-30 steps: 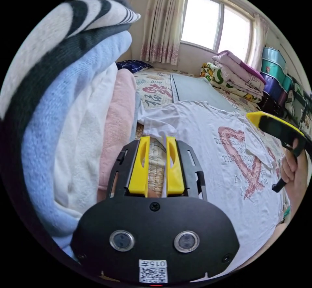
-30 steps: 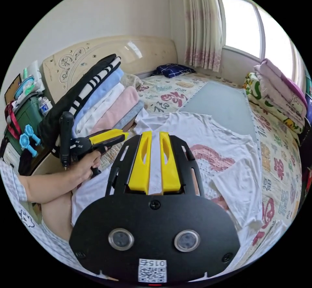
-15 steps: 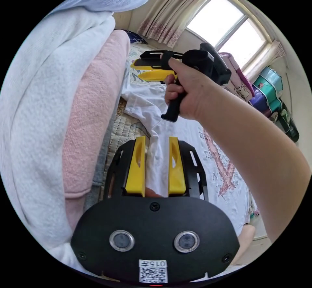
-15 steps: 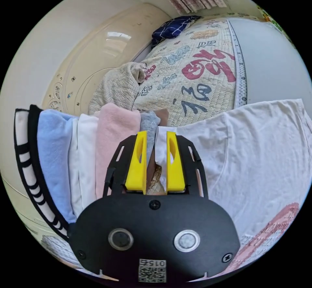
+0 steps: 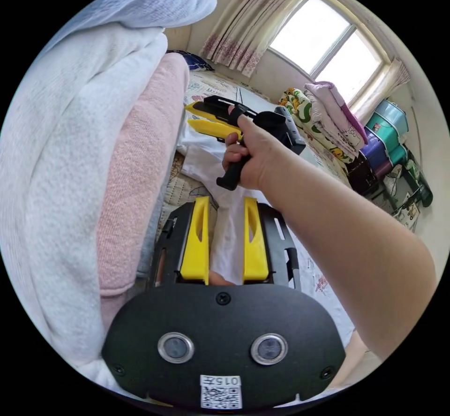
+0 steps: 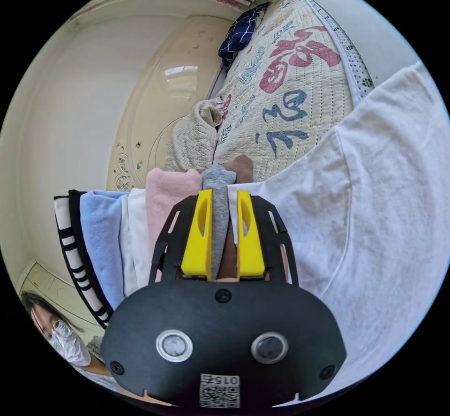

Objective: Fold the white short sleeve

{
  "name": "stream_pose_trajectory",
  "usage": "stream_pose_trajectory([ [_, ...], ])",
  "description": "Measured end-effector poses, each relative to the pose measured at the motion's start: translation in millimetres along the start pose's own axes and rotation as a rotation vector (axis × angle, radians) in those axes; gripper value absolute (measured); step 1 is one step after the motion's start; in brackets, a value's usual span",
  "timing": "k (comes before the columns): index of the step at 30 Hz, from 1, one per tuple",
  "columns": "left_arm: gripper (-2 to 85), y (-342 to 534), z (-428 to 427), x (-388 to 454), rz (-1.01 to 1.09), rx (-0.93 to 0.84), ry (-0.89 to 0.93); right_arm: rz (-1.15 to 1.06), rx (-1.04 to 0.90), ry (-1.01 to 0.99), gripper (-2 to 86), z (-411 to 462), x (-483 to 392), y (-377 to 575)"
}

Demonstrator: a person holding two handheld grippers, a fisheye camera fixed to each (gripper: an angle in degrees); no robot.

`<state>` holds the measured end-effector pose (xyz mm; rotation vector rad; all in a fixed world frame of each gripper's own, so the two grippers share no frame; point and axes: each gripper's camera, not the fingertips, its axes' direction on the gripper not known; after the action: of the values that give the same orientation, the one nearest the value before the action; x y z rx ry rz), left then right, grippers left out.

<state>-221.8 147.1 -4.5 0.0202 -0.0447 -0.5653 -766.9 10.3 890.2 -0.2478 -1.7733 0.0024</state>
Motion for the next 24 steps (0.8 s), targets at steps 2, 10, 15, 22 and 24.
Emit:
stream_pose_trajectory([
  [2,10.6,-0.4,0.1,-0.9,0.008,0.001,-0.006,-0.013,0.007,0.045,8.4,-12.2,3.5,0.2],
  [10,9.4,-1.2,2.5,-1.7,0.037,0.003,-0.018,-0.056,0.015,0.200,8.2,-47.9,5.4,-7.4],
  [15,9.4,-2.3,5.1,-1.6,0.037,0.000,-0.020,-0.081,-0.021,0.244,8.4,-54.9,-7.0,-18.6],
  [22,9.3,-3.0,8.5,0.1,0.037,-0.002,-0.019,-0.038,-0.072,0.284,10.3,-76.6,-16.0,-27.7],
  [24,9.0,-3.4,9.8,1.0,0.037,-0.002,-0.015,-0.024,-0.076,0.281,10.4,-80.6,-22.6,-28.5],
])
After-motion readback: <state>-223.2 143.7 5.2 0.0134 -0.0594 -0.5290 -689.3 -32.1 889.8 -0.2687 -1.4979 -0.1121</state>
